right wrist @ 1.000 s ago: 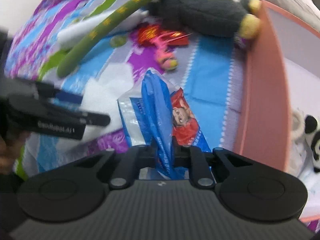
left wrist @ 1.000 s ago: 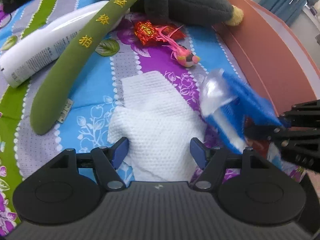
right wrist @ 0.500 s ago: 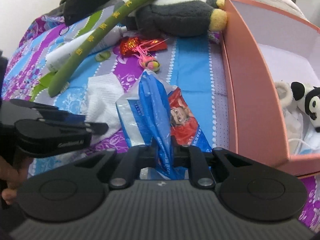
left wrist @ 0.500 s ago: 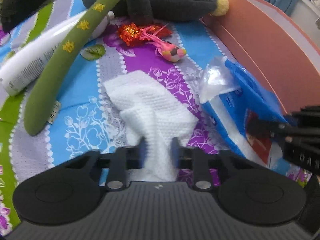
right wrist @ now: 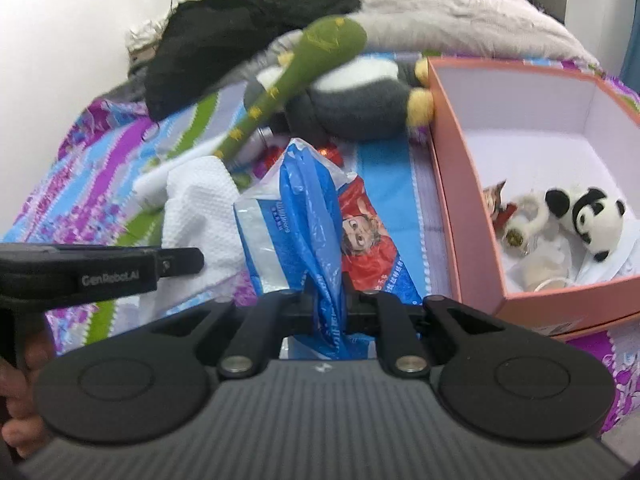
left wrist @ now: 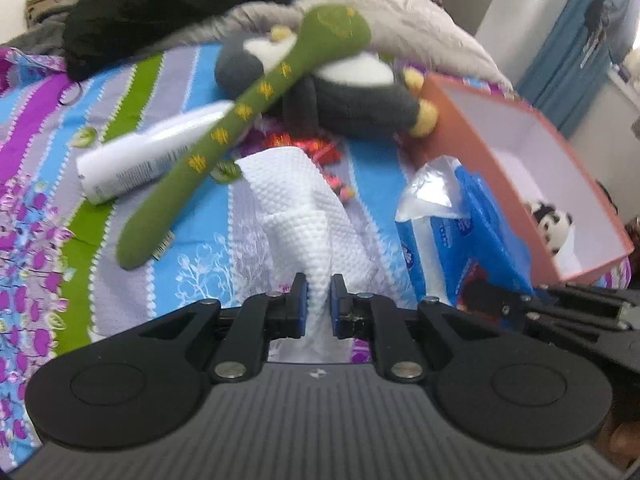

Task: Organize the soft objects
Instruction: 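Lift the blue packet with right while left carries the tissue over the box, then open both tools over the box to drop the packet and tissue, then withdraw both open tools from the box back toward the pile, then move the right tool to the pink feather toy while left nears the red candy wrapper, then close the left tool on the red candy wrapper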

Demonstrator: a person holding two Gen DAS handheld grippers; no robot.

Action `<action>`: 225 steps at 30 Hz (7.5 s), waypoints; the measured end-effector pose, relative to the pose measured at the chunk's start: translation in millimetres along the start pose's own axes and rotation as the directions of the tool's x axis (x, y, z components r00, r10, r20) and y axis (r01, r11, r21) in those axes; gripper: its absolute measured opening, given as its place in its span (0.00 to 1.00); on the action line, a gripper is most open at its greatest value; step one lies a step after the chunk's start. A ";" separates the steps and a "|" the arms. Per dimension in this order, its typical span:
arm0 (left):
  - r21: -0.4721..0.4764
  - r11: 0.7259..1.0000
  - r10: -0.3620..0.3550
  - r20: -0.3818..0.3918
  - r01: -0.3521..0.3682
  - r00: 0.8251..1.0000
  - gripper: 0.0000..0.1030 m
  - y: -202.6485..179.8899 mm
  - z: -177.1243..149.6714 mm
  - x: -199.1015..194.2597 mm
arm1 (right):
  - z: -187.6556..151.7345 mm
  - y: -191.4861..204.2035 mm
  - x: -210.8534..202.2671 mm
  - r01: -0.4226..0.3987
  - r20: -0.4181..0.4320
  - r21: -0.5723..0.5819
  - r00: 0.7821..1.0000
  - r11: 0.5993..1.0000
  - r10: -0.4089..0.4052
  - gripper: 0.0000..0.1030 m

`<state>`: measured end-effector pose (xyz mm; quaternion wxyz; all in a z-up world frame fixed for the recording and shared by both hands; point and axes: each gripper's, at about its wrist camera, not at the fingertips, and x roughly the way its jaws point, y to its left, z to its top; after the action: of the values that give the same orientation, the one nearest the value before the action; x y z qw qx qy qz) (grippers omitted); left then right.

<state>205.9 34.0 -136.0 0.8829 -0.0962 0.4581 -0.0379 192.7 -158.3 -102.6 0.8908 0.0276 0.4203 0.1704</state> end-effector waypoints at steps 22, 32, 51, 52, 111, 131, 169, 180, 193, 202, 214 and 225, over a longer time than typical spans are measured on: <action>0.037 0.993 -0.116 0.216 0.110 0.970 0.14 -44.3 80.2 -121.2 | 70.5 -17.4 -106.2 0.078 0.250 0.042 0.964 0.996 -0.086 0.13; 0.097 0.976 -0.211 0.229 0.193 0.950 0.14 -121.7 131.8 -118.9 | 98.5 -79.8 -124.6 0.175 0.268 0.095 0.944 0.980 -0.194 0.13; 0.232 0.940 -0.223 -0.141 0.251 0.965 0.14 -269.8 148.3 53.3 | 78.0 -225.8 -47.2 0.322 -0.133 0.266 0.946 0.909 -0.296 0.13; 0.245 0.937 -0.216 -0.148 0.247 0.965 0.14 -274.8 145.6 59.1 | 75.5 -231.3 -43.2 0.330 -0.144 0.266 0.943 0.906 -0.302 0.13; 0.137 0.989 -0.086 0.279 0.049 0.956 0.48 -68.4 -1.6 -165.6 | -20.0 -19.5 -141.7 0.066 0.283 0.017 0.957 0.998 -0.068 0.36; 0.028 0.998 0.043 0.200 -0.049 0.979 0.64 4.1 -39.4 -129.6 | -33.3 23.5 -81.7 -0.011 0.150 -0.048 0.989 0.999 0.019 0.36; -0.070 0.997 -0.015 -0.028 0.013 0.999 0.63 34.6 116.1 150.1 | 53.1 5.6 177.0 -0.046 -0.075 -0.231 0.997 0.972 0.029 0.36; -0.124 0.987 0.092 -0.066 -0.100 0.994 0.63 31.2 125.9 171.8 | 51.0 -1.8 177.7 -0.043 -0.056 -0.199 0.998 0.979 0.032 0.34; -0.144 0.953 0.263 -0.040 -0.266 0.964 0.48 8.8 130.0 194.7 | 27.6 -7.9 139.1 0.045 -0.068 -0.206 0.996 0.977 -0.060 0.33; -0.120 0.957 0.262 -0.044 -0.265 0.964 0.37 0.6 132.0 206.3 | 23.7 -20.7 129.1 0.071 -0.062 -0.178 0.995 0.982 -0.083 0.33; -0.139 0.970 0.191 -0.068 -0.199 0.979 0.37 7.3 109.9 163.5 | 9.7 -13.8 103.8 0.060 -0.071 -0.139 0.995 0.989 -0.070 0.34; -0.119 0.979 0.158 -0.078 -0.167 0.984 0.37 21.1 42.9 83.7 | -23.2 -5.8 71.1 0.059 -0.131 -0.037 0.989 0.998 -0.063 0.34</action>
<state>288.8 47.4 -183.3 0.8592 -0.1124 0.4956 0.0599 218.7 -142.7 -171.3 0.8662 -0.0113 0.4760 0.1515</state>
